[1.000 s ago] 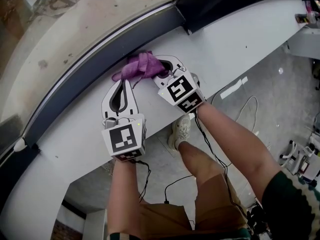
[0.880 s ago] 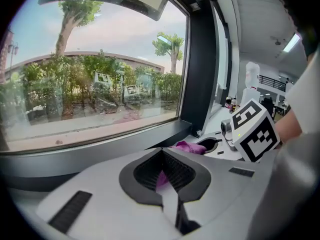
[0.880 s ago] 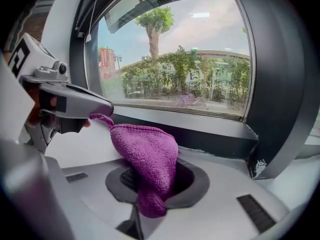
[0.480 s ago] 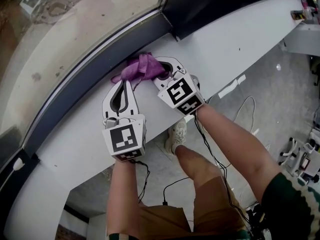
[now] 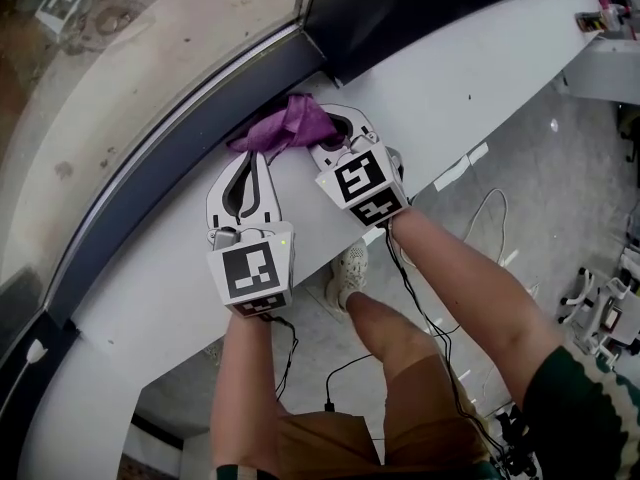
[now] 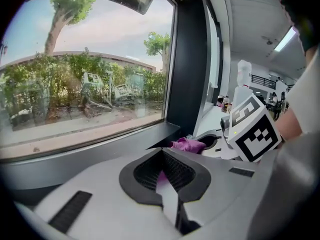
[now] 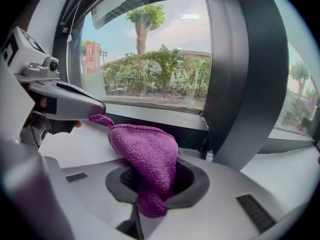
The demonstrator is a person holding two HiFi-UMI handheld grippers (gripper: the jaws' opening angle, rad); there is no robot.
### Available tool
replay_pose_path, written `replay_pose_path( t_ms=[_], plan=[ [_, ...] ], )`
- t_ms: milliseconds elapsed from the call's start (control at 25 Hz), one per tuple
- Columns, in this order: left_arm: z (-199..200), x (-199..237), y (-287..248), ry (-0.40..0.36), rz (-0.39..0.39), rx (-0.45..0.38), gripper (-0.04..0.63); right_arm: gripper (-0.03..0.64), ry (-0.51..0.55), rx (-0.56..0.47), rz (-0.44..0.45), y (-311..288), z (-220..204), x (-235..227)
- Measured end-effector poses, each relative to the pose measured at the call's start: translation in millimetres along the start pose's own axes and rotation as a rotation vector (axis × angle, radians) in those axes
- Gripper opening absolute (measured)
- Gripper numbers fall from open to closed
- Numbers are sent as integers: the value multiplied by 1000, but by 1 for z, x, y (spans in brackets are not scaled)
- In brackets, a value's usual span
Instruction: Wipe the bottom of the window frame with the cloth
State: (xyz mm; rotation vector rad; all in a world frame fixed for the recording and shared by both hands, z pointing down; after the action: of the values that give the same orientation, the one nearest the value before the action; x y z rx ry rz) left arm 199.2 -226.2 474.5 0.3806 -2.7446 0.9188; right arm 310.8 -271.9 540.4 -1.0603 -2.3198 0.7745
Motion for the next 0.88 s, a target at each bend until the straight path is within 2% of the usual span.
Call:
replay_pose_path(
  t_ms=[120,280,480,600,880],
  plan=[
    [-3,0,-2,-20,-15,-10,9,87,-15,9,-34,3,1,-4],
    [7,-5,-6,15,-43,-2,9,87,12,19,-61,2,4,-3],
    [6,-3,-8,-9,-55,-11,9,87,43,30,-80,0,6,-8],
    [6,-3,-9,2,-67,-10,9,87,25,48,-98,1,2,-17],
    [5,-11,-7,35,-93,2,9,87,17,67,-86,1,-2,-18]
  ],
)
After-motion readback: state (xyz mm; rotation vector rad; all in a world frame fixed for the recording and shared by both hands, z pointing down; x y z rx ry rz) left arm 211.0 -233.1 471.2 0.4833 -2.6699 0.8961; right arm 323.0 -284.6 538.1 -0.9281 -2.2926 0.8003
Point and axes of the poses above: the fingertips, and each gripper's own axes: y backward along the fingers, x to its left, z out of its top, the point moved 5 cm from there along y, backward along the fingers, and after that the axes turned 13 degrees about y, right-handed, at the moved point
